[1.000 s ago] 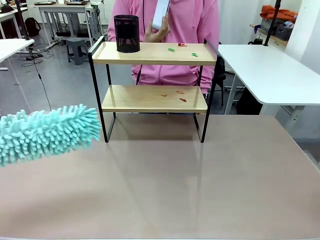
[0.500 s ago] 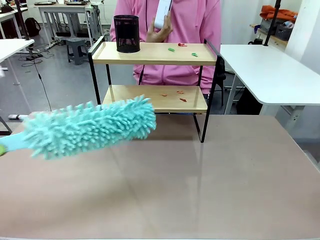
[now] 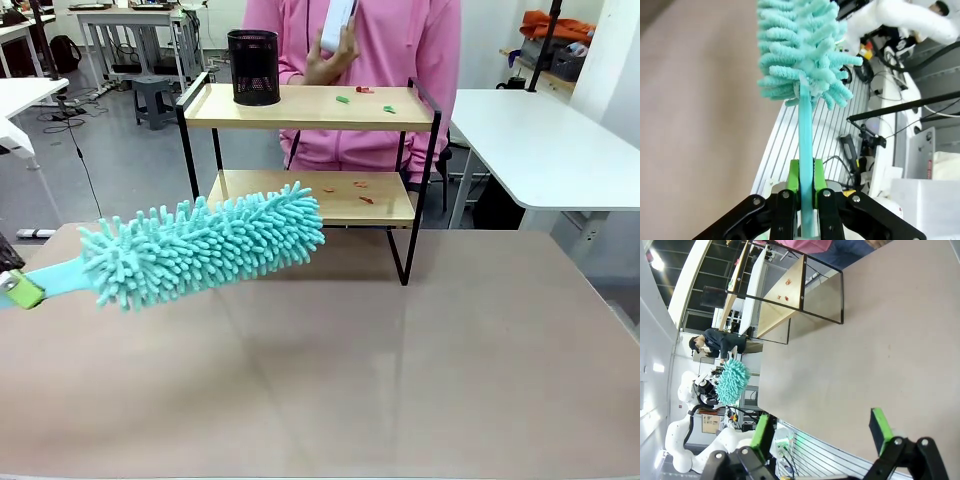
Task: Clean the shelf.
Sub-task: Clean the specific tier of the Shelf with the Duster once objects are removed.
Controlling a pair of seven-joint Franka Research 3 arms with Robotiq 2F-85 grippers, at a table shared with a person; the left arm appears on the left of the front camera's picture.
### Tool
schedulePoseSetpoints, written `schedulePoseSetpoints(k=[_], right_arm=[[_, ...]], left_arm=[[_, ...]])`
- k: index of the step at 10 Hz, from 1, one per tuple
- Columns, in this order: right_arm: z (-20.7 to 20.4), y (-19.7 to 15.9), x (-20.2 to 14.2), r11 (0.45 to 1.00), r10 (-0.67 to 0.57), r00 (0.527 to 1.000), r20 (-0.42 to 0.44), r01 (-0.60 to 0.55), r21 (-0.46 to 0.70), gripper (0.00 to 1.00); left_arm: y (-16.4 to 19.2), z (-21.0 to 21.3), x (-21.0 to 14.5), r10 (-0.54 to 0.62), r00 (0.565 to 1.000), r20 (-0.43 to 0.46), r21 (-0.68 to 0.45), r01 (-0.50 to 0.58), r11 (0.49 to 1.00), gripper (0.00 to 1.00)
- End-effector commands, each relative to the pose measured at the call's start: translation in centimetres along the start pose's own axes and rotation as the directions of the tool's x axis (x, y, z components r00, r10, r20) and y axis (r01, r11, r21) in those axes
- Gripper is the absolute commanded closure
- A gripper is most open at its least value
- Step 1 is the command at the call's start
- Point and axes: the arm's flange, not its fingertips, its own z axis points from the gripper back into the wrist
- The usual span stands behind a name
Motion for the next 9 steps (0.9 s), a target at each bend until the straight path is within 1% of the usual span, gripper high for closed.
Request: schedulePoseSetpoints(k=[1,2,4,5,6,8,9], right_arm=[[0.0,0.2,0.3,1.0,0.024,1.0,0.016,-0.024,0.017,0.0],[0.0,0.2,0.3,1.0,0.024,1.0,0.016,-0.024,0.017,0.0],[0.0,0.2,0.3,1.0,0.024,1.0,0.016,-0.024,0.017,0.0],[0.0,0.2,0.3,1.0,0.024,1.0,0.016,-0.024,0.017,0.0],[0.0,0.2,0.3,1.0,0.024,1.0,0.016,-0.024,0.017,0.0],[0.0,0.2,0.3,1.0,0.024,1.0,0.016,-0.024,0.017,0.0],[0.0,0.2,0.3,1.0,0.024,1.0,0.016,-0.024,0.017,0.0]], left_arm=[[0.1,-0.3,0.4,0.012,1.0,0.011,-0.002,-0.012,1.0,0.88],[0.0,-1.8,1.4,0.069,0.996,0.062,0.038,-0.072,0.997,0.88],[-1.2,-5.1,3.2,0.052,0.995,0.089,0.094,-0.06,0.994,0.88],[-2.0,-5.9,3.9,0.041,0.994,0.098,0.105,-0.051,0.993,0.88],[-2.3,-6.6,4.8,0.076,0.989,0.127,0.183,-0.099,0.978,0.88],[-2.3,-8.4,6.3,0.15,0.976,0.155,0.26,-0.187,0.947,0.88],[-2.1,-9.2,7.3,0.198,0.964,0.178,0.305,-0.246,0.92,0.88]])
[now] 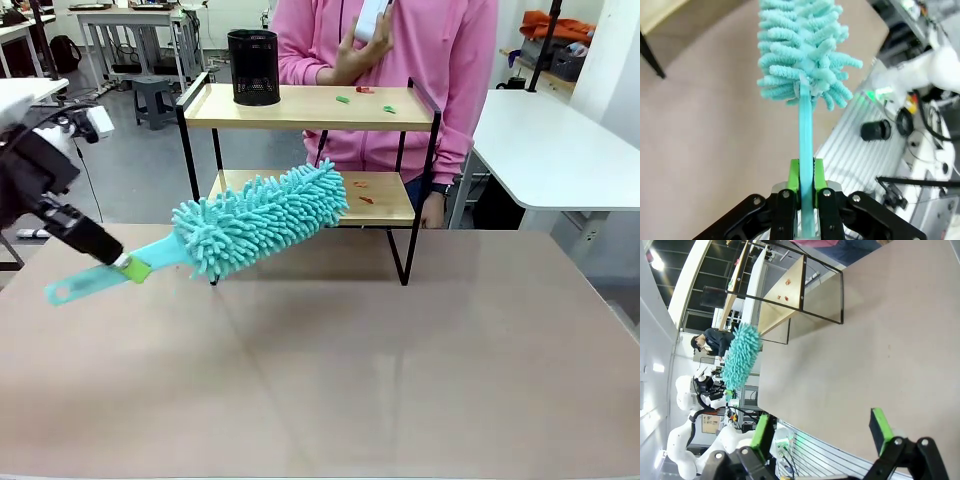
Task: Clean the shelf.
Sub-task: Clean the specific tier of the Shelf with the Duster once objects are removed.
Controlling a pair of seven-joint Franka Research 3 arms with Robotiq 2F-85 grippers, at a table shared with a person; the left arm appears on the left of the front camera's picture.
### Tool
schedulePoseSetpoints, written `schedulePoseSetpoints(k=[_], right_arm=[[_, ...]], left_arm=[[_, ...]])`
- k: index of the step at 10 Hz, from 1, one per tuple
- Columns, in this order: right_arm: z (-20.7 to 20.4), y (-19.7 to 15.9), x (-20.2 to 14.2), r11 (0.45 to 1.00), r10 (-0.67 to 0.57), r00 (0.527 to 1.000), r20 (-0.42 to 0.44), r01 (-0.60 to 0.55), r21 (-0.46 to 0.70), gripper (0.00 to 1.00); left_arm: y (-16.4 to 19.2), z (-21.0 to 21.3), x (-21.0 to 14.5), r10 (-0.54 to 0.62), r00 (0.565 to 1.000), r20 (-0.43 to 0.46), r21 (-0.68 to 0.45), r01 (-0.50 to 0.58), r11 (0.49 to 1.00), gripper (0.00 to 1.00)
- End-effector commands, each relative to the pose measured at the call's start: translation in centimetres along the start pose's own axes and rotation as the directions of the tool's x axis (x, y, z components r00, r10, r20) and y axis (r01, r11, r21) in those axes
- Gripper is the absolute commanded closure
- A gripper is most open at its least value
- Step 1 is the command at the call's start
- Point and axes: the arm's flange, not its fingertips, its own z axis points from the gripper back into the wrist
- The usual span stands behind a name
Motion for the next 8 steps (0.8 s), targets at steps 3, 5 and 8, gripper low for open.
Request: schedulePoseSetpoints(k=[3,5,8], right_arm=[[0.0,0.2,0.3,1.0,0.024,1.0,0.016,-0.024,0.017,0.0],[0.0,0.2,0.3,1.0,0.024,1.0,0.016,-0.024,0.017,0.0],[0.0,0.2,0.3,1.0,0.024,1.0,0.016,-0.024,0.017,0.0]], left_arm=[[-0.9,-3.6,0.7,0.115,0.989,0.093,0.135,-0.127,0.983,0.88],[-0.7,-3.8,1.7,0.15,0.967,0.206,0.245,-0.199,0.949,0.88],[0.2,-3.8,1.6,0.212,0.944,0.252,0.32,-0.288,0.903,0.88]])
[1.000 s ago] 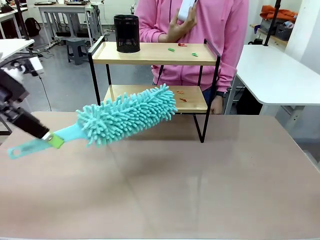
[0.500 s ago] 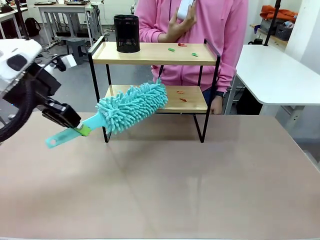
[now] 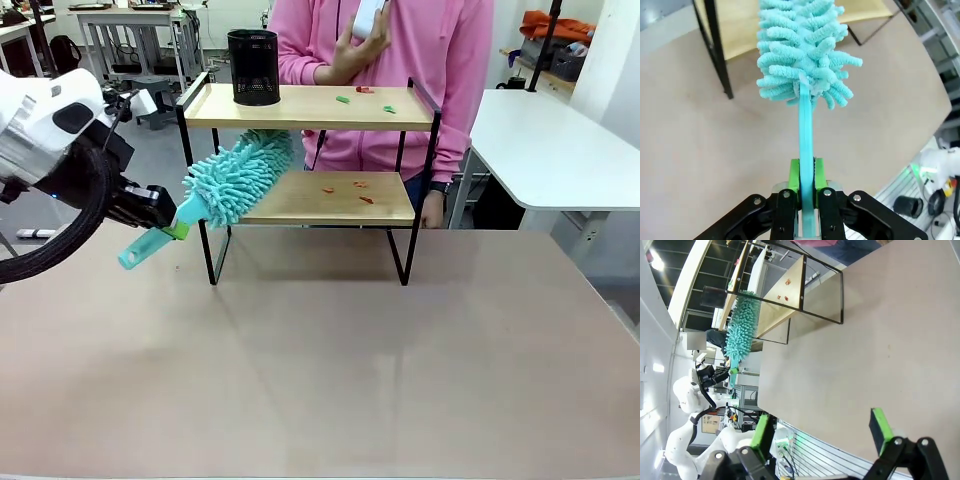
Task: Clean the shelf.
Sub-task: Clean the specific tier of the Shelf with the Duster once objects are removed.
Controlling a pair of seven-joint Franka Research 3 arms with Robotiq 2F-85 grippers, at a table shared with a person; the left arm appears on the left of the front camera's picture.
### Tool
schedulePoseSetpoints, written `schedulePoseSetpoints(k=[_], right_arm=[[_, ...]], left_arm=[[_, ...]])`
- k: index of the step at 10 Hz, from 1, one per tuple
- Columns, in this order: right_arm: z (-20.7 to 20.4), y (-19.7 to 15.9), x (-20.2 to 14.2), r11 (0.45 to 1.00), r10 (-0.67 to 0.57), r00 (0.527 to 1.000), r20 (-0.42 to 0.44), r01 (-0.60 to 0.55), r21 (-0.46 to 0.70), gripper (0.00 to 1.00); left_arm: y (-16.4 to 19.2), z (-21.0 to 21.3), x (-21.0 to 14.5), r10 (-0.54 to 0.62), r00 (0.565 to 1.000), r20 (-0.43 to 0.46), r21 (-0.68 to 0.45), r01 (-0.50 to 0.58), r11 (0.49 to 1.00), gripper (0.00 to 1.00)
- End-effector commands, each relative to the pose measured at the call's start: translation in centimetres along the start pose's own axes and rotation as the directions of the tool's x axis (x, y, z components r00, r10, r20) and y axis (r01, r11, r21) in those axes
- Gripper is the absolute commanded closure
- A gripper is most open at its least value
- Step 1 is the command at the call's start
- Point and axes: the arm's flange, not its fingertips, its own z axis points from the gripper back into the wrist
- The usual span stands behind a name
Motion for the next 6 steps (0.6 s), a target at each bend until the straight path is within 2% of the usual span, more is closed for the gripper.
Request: schedulePoseSetpoints(k=[1,2,3,6], right_arm=[[0.0,0.2,0.3,1.0,0.024,1.0,0.016,-0.024,0.018,0.0],[0.0,0.2,0.3,1.0,0.024,1.0,0.016,-0.024,0.018,0.0],[0.0,0.2,0.3,1.0,0.024,1.0,0.016,-0.024,0.018,0.0],[0.0,0.2,0.3,1.0,0.024,1.0,0.016,-0.024,0.018,0.0]], left_arm=[[0.1,-0.6,-2.5,0.072,0.996,0.055,0.056,-0.075,0.996,0.88],[0.5,-0.9,-2.1,0.074,0.997,0.024,0.014,-0.074,0.997,0.88],[0.4,-0.2,0.2,0.028,1.0,0.014,0.031,-0.029,0.999,0.88],[0.6,-0.4,0.1,0.045,0.999,0.01,0.037,-0.045,0.998,0.88]])
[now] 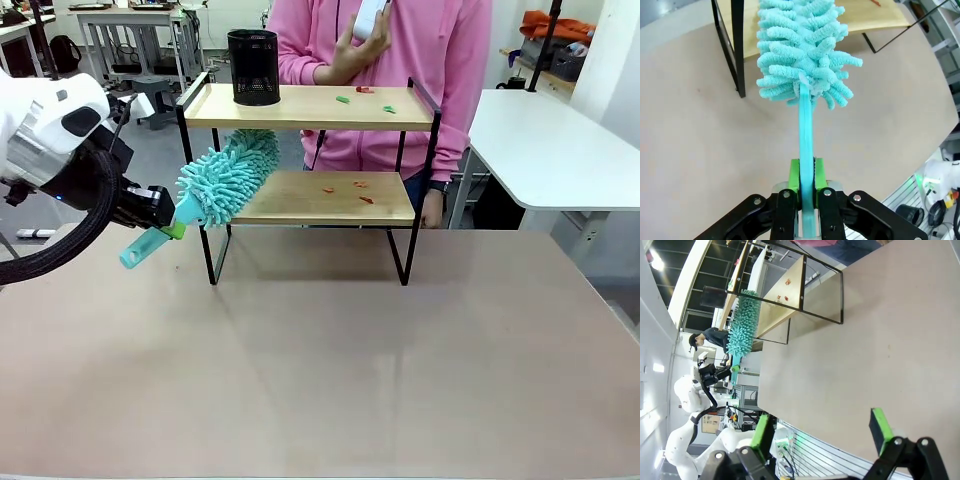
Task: Clean the shelf.
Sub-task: Clean the specific tier of the Shelf with the Duster once objects are removed.
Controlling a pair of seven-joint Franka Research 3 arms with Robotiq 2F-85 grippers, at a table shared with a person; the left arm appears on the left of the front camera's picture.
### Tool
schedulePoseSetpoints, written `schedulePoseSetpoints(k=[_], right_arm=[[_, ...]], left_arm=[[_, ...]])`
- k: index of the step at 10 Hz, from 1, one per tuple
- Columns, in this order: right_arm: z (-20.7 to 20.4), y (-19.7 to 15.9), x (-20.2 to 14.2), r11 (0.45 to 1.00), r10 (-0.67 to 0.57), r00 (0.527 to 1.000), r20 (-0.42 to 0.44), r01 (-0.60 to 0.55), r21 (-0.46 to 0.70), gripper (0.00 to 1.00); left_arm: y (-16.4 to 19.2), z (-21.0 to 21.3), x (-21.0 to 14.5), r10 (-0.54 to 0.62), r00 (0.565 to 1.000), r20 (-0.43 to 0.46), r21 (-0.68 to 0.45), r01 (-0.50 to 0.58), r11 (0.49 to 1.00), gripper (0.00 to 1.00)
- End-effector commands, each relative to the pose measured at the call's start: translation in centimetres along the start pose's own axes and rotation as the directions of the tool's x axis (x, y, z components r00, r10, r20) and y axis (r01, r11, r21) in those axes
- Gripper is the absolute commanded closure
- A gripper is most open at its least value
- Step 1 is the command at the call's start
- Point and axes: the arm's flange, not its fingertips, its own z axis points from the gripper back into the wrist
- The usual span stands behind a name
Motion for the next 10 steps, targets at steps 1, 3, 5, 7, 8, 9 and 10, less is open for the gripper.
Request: schedulePoseSetpoints(k=[1,3,5,7,8,9,10], right_arm=[[0.0,0.2,0.3,1.0,0.024,1.0,0.016,-0.024,0.018,0.0],[0.0,0.2,0.3,1.0,0.024,1.0,0.016,-0.024,0.018,0.0],[0.0,0.2,0.3,1.0,0.024,1.0,0.016,-0.024,0.018,0.0],[0.0,0.2,0.3,1.0,0.024,1.0,0.016,-0.024,0.018,0.0],[0.0,0.2,0.3,1.0,0.024,1.0,0.016,-0.024,0.018,0.0],[0.0,0.2,0.3,1.0,0.024,1.0,0.016,-0.024,0.018,0.0],[0.0,0.2,0.3,1.0,0.024,1.0,0.016,-0.024,0.018,0.0]], left_arm=[[-0.7,-0.8,-0.1,0.004,0.999,0.044,0.059,-0.006,0.998,0.88],[-2.5,-2.6,1.0,0.005,0.997,0.08,0.104,-0.013,0.994,0.88],[-3.5,-4.1,1.7,0.011,0.998,0.068,0.146,-0.021,0.989,0.88],[-4.0,-5.4,2.3,0.057,0.996,0.064,0.199,-0.069,0.978,0.88],[-4.2,-5.8,2.5,0.046,0.997,0.057,0.211,-0.057,0.976,0.88],[-4.6,-6.3,2.9,0.046,0.998,0.048,0.218,-0.055,0.974,0.88],[-4.9,-6.5,3.2,0.034,0.999,0.04,0.216,-0.041,0.975,0.88]])
